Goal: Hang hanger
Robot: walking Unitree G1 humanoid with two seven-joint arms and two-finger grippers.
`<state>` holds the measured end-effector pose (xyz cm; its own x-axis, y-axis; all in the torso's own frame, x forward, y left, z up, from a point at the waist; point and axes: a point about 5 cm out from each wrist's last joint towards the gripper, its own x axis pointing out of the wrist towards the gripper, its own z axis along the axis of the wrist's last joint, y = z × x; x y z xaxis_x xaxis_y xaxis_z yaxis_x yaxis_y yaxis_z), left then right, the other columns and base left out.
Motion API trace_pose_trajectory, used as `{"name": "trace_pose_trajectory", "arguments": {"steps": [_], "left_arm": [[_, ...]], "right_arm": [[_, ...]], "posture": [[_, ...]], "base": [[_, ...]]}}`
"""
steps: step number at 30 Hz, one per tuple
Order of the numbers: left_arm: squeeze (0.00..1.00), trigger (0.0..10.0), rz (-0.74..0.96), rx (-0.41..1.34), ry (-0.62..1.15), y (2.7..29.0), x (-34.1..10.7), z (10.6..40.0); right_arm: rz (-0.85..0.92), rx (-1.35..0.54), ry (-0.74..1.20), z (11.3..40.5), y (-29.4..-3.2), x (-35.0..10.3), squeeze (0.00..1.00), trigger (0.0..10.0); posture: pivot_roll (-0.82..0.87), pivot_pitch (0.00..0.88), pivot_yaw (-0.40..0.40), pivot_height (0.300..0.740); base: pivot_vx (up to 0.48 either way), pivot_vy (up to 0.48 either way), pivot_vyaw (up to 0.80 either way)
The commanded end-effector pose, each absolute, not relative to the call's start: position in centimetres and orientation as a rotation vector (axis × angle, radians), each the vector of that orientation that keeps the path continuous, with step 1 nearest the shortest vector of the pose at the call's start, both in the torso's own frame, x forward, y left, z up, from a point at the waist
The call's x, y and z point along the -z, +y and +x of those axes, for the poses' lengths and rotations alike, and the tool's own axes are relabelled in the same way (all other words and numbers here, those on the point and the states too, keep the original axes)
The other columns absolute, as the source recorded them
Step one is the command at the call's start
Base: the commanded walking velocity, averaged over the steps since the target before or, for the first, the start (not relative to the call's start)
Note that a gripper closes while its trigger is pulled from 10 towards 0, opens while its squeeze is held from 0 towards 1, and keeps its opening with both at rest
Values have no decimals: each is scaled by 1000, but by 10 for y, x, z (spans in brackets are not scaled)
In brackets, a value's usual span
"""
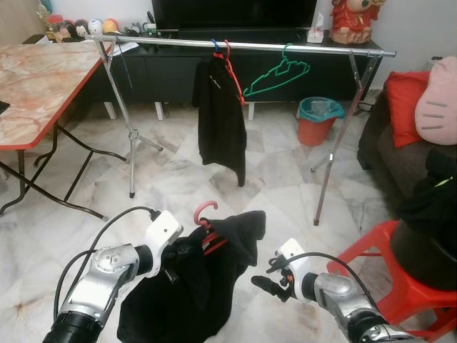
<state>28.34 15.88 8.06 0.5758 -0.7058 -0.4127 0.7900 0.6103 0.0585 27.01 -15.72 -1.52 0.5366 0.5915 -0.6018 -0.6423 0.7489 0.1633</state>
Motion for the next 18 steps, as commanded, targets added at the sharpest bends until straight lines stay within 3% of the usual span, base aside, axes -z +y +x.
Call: {"name": "trace_pose_trajectory", "arguments": {"steps": [1, 12, 18], "left_arm": [[0, 10000, 240, 894, 310, 155, -94, 289], [0, 10000, 231, 894, 291, 152, -100, 292], [0, 10000, 214, 924, 280, 147, -105, 291]], "right_arm": [[-63, -712, 681, 270, -156, 16, 0, 10000], [-12, -761, 601, 277, -139, 8, 0, 10000], [-48, -699, 565, 283, -140, 4, 0, 10000]], "posture": [[16, 0, -15, 740], [32, 0, -26, 740], [33, 0, -30, 740]], "base": [[0, 0, 0], [0, 0, 0], [0, 0, 0]]}}
